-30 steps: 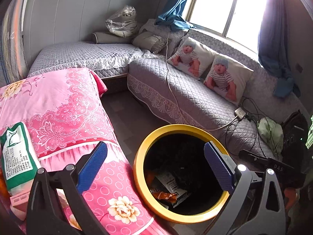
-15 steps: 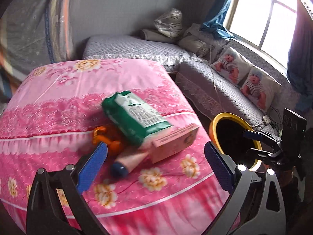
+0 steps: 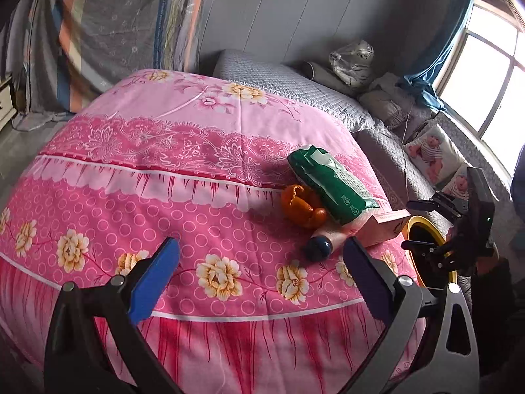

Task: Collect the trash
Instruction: 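Grasp the pink toothpaste box with the right gripper, then grasp the green-white wipes pack with the left gripper while the right gripper holds the box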

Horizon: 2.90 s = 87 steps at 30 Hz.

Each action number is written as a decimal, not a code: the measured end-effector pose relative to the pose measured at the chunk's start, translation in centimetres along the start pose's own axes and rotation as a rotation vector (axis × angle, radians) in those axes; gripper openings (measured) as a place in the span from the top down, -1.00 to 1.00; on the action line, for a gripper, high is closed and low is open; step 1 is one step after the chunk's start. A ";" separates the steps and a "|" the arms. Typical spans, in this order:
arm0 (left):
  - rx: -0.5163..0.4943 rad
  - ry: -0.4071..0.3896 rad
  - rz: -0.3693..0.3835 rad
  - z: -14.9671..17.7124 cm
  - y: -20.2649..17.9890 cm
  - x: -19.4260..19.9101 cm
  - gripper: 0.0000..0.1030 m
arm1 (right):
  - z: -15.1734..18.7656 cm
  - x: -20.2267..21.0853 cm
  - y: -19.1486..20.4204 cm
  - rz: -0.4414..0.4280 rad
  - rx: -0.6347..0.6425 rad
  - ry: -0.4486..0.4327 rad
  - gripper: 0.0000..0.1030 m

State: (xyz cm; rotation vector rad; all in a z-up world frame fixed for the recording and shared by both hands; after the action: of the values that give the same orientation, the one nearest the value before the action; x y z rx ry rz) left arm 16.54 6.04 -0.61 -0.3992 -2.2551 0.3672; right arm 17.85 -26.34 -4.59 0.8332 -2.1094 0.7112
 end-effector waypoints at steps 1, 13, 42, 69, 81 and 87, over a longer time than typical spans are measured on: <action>0.008 0.003 0.002 0.1 0.0 -0.2 -0.84 | -0.2 -0.5 -0.1 -0.006 0.009 0.010 -0.46; -0.008 0.018 -0.014 0.0 -1.1 -1.0 -0.84 | -1.0 -1.7 -0.2 -0.125 -0.033 0.024 -0.16; -0.089 0.049 -0.040 -0.3 -5.5 -1.5 -0.84 | 3.6 5.6 -0.9 -0.207 -0.477 -0.282 0.63; -0.039 0.588 -0.025 -7.8 -14.3 -21.5 -0.84 | 13.2 16.1 0.5 -0.116 -0.661 -0.583 0.63; -0.173 0.634 -0.270 -7.3 -15.4 -26.9 -0.83 | 13.6 16.1 0.3 -0.132 -0.681 -0.610 0.62; -0.252 0.595 -0.306 -7.1 -16.5 -26.4 -0.01 | 13.8 16.2 0.2 -0.126 -0.699 -0.608 0.62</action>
State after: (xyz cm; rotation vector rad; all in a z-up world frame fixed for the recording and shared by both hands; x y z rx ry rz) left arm 35.89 -18.49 -7.31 -0.2412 -1.7364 -0.1821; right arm 3.47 -41.24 0.44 0.8197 -2.5419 -0.4086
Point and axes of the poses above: each gripper's, at about its wrist camera, not at the fingertips, and x roughly against the way its jaws point, y to its left, z to its underside, the point moved 2 cm from there along -x, roughly the way its jaws point, and after that the axes turned 6 degrees about x, right-handed, at the moved point
